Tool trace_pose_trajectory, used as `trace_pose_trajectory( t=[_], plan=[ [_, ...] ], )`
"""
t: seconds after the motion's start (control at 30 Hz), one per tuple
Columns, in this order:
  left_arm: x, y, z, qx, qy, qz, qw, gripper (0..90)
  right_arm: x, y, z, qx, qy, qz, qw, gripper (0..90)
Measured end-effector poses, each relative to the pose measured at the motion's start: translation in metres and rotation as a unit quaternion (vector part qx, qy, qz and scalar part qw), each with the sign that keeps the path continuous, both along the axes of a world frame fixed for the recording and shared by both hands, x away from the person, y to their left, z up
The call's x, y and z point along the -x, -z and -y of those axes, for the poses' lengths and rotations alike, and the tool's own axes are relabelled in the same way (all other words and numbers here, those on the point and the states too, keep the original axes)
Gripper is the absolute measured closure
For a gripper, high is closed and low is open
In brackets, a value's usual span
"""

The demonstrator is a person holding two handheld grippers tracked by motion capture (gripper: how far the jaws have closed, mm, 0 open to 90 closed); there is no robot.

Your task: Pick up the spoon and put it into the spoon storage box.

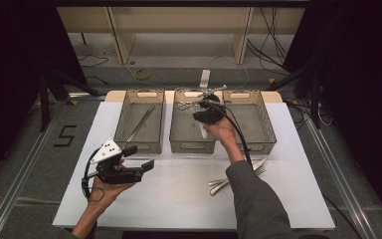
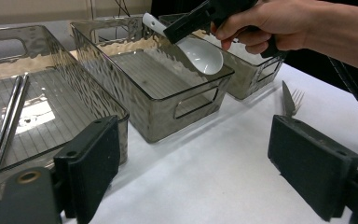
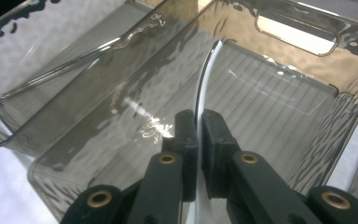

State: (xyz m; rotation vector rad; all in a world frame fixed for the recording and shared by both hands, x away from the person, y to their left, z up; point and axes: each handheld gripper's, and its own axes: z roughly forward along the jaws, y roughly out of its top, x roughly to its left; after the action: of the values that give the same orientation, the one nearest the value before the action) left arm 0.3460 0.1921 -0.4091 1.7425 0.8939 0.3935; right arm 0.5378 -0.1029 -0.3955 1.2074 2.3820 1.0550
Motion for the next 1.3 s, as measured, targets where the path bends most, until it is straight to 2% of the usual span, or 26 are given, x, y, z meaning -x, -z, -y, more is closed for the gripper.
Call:
trace_pose_trajectory(
  t=[0.3, 0.37, 0.57, 0.7, 0.8, 0.87, 0.97, 1.17, 1.3],
  plan=[
    [0.0, 0.0, 0.001, -0.001, 0.0, 0.0, 1.0, 16.4, -0.003, 0.005, -0.001, 0.001, 0.008, -0.009, 0.9999, 84.6],
    [0.0, 0.0, 0.001, 0.0, 0.0, 0.001, 1.0, 16.4, -0.003, 0.005, -0.001, -0.01, 0.008, -0.011, 0.9999, 74.1],
    [0.0, 0.0, 0.0, -0.002, -0.001, 0.001, 1.0, 16.4, 0.001, -0.003, 0.0, -0.017, -0.002, -0.005, 0.9998, 63.9],
    [0.0, 0.0, 0.0, 0.001, -0.005, 0.0, 1.0, 16.4, 0.008, -0.009, 0.003, -0.017, -0.013, -0.01, 0.9997, 51.2],
    [0.0, 0.001, 0.0, 0.0, -0.005, -0.002, 1.0, 16.4, 0.02, -0.017, 0.007, -0.019, -0.034, -0.009, 0.9992, 45.2],
    [0.0, 0.0, 0.0, 0.001, -0.006, -0.001, 1.0, 16.4, 0.032, -0.022, 0.01, -0.025, -0.044, -0.005, 0.9987, 42.8],
    [0.0, 0.0, 0.0, -0.002, -0.005, 0.0, 1.0, 16.4, 0.05, -0.026, 0.015, -0.021, -0.061, 0.001, 0.9979, 41.1],
    [0.0, 0.0, 0.0, -0.004, -0.005, 0.0, 1.0, 16.4, 0.083, -0.015, 0.027, -0.03, -0.071, 0.004, 0.997, 41.4],
    [0.0, 0.001, 0.0, -0.003, -0.007, -0.001, 1.0, 16.4, 0.098, -0.003, 0.032, -0.01, -0.07, 0.012, 0.9974, 39.9]
  ],
)
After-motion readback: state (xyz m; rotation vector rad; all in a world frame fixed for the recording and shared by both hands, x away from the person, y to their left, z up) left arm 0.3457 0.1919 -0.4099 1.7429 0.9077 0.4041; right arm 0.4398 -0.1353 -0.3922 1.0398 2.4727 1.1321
